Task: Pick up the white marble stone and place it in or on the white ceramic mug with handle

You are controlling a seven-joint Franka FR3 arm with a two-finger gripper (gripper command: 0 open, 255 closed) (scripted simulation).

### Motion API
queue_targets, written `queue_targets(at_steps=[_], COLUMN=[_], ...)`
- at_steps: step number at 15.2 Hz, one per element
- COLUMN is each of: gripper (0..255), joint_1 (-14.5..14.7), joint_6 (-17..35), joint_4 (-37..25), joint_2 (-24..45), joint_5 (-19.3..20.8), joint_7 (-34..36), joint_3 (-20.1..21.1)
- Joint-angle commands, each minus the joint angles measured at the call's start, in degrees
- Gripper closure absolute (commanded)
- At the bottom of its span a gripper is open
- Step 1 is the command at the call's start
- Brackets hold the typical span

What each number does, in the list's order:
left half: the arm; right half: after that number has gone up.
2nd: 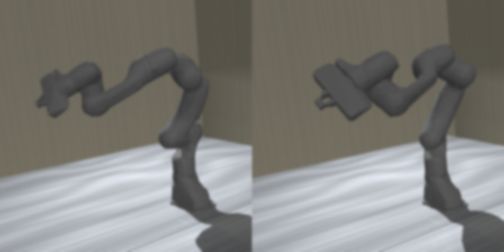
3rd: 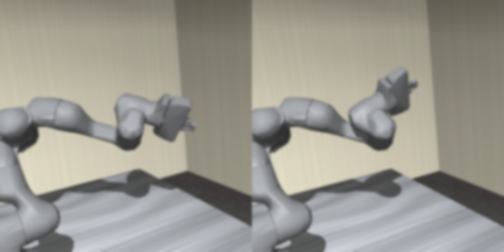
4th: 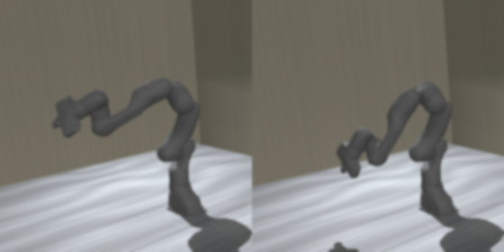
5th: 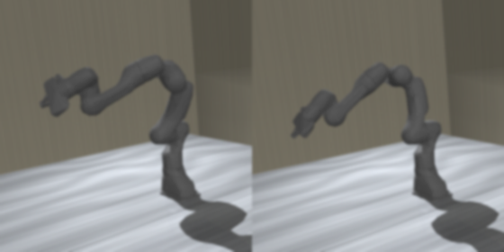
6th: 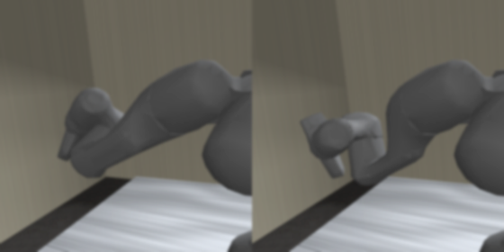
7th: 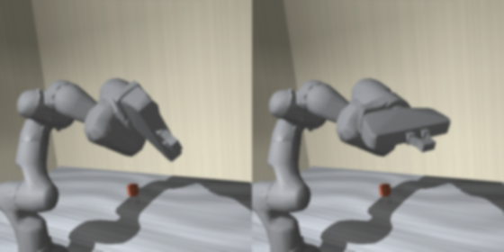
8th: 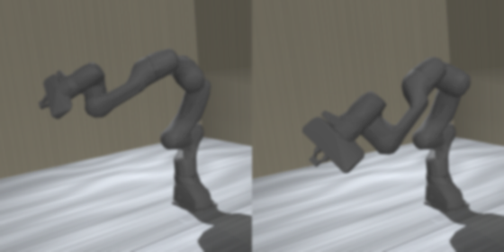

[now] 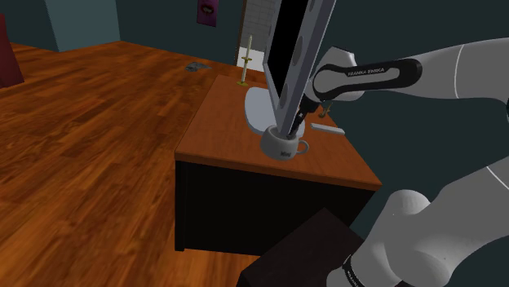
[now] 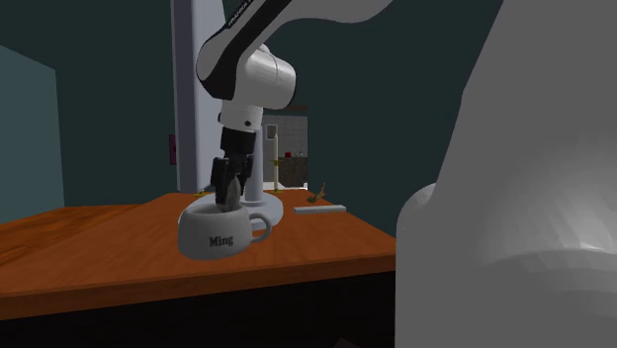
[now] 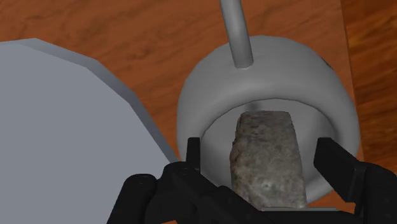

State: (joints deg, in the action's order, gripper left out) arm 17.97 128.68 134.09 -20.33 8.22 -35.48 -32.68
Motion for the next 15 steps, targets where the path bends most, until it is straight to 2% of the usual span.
queue_targets(at_steps=[1, 3, 7, 15], gripper=[0, 0, 0, 0], joint_1=[0.3, 0.3, -0.5, -0.5], joint_6=[0.0, -0.1, -7.8, -7.8], joint_4=[0.0, 0.1, -3.9, -3.9], joint_2=[0.0, -0.2, -4.1, -4.1], joint_5=[-0.2, -0.1, 1.1, 1.1], joint_7=[0.0, 0.0, 1.1, 1.1], joint_3=[0.3, 0.3, 2.1, 2.1])
